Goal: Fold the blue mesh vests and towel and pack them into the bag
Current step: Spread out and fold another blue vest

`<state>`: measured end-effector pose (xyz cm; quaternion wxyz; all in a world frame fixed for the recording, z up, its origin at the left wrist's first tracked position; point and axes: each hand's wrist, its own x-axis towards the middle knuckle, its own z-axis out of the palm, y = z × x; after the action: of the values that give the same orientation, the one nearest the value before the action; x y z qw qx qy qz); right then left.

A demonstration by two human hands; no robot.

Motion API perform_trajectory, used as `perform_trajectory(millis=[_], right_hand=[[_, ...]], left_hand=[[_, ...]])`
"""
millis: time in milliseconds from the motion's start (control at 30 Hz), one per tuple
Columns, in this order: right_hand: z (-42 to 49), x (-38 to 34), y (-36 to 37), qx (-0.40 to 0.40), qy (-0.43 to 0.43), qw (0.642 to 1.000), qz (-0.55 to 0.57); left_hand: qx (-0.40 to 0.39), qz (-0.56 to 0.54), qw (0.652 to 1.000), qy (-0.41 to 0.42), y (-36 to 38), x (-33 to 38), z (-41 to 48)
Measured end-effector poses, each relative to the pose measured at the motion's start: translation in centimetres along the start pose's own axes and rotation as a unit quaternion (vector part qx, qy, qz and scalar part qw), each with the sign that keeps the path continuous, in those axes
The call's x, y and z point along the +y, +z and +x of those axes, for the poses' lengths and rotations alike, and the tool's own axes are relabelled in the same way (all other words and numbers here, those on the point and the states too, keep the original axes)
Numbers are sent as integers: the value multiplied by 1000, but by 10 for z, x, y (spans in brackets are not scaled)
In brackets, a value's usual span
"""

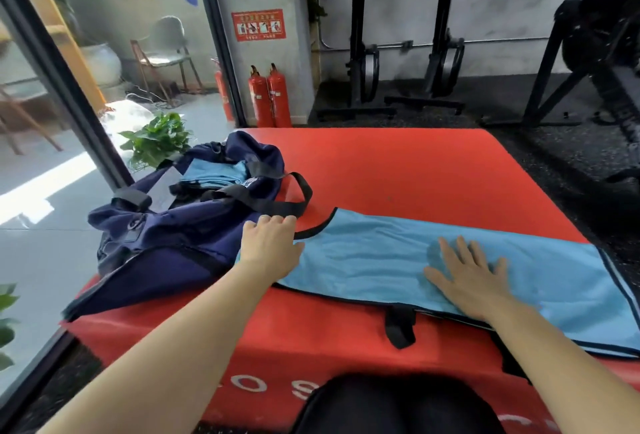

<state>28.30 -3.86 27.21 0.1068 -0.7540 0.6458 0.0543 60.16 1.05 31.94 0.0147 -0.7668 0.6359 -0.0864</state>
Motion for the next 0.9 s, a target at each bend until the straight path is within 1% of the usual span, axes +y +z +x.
perform_trajectory(millis=[67,133,200,267,300,367,433,500,600,733,767,867,900], right_hand=[[4,-14,-3,1,-17,1000,8],[10,-26,-7,-4,-29,1000,9],[17,-36,-12,-7,-34,999,10],[25,-42,-14,-6,-29,999,15],[29,-43,-14,-6,-23,1000,18],[34,-43,-11,-1,-11,1000,19],[37,-41,-6,8,4,1000,20],[39,-40,-3,17,13,1000,20],[45,-38,0,26,14,1000,7],[55,-37,4,38,8,999,-4],[56,-37,4,40,5,999,-7],[62,-35,6,34,0,999,0],[64,-34,5,38,-4,999,3]], left_hand=[[-26,30,999,6,0,-15,9],[-47,34,998,29,2,-20,18],[-30,12,997,64,6,-15,29],[-10,-43,996,73,8,0,44],[-15,-82,994,66,8,10,52],[-60,-148,987,33,8,32,68],[-114,-178,977,-14,10,50,85],[-129,-187,973,-45,15,58,100],[-99,-189,975,-63,19,60,113],[-129,-238,962,-18,24,62,122],[-125,-253,959,-12,26,63,124],[-48,-291,955,-26,36,62,128],[-19,-272,962,-14,40,62,129]])
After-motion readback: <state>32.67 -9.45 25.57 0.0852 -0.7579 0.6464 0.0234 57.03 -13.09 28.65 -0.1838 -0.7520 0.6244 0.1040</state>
